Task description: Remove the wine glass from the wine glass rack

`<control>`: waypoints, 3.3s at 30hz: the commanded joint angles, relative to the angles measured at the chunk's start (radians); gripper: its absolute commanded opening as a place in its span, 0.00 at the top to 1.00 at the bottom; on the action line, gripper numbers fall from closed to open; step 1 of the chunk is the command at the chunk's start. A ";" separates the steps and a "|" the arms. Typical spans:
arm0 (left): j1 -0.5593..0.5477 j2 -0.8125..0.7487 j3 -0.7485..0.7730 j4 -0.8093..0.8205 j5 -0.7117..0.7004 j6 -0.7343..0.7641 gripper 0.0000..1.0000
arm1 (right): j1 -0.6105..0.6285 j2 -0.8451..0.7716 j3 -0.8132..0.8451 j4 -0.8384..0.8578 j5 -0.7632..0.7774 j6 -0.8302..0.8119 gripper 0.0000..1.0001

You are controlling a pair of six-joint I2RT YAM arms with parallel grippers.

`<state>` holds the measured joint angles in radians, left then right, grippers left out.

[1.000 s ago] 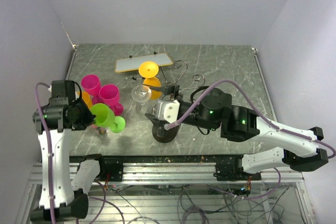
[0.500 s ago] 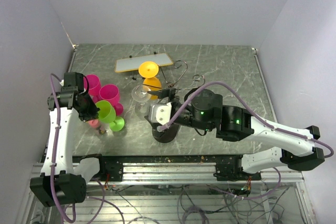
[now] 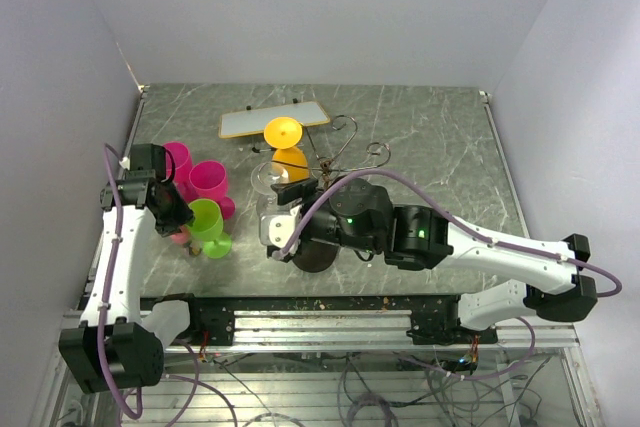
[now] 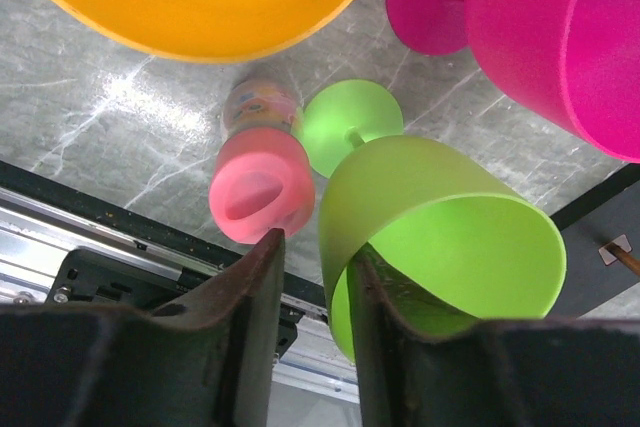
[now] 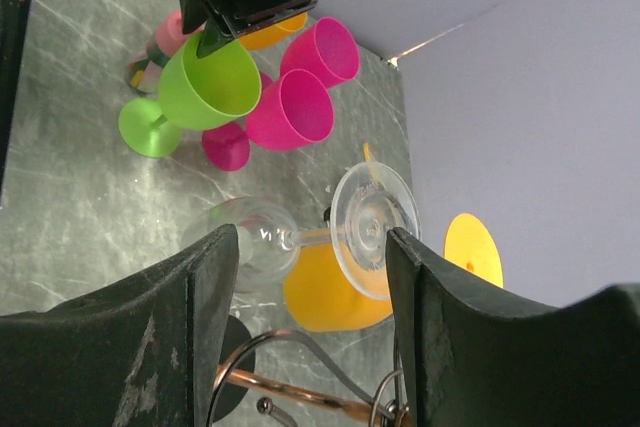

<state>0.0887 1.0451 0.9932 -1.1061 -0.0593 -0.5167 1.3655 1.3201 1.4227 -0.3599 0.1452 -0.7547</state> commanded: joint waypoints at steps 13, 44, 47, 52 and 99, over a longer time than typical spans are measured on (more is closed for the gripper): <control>-0.006 -0.199 0.262 -0.032 0.084 0.042 0.27 | -0.029 0.134 0.089 0.045 0.119 -0.045 0.54; -0.005 -0.222 0.463 -0.034 0.106 0.027 0.27 | -0.040 0.057 0.058 0.004 0.116 -0.033 1.00; -0.005 -0.221 0.475 -0.034 0.110 0.023 0.27 | -0.040 0.051 0.046 0.046 0.145 -0.065 1.00; -0.006 -0.221 0.488 -0.032 0.118 0.023 0.26 | -0.041 0.044 0.020 0.098 0.092 -0.134 1.00; -0.006 -0.277 0.538 0.112 0.427 -0.053 0.12 | -0.047 -0.047 0.094 0.194 0.166 0.326 1.00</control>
<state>0.0879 0.8127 1.5284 -1.1152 0.2256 -0.5110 1.3190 1.3090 1.4792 -0.3149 0.2199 -0.7033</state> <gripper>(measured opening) 0.850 0.024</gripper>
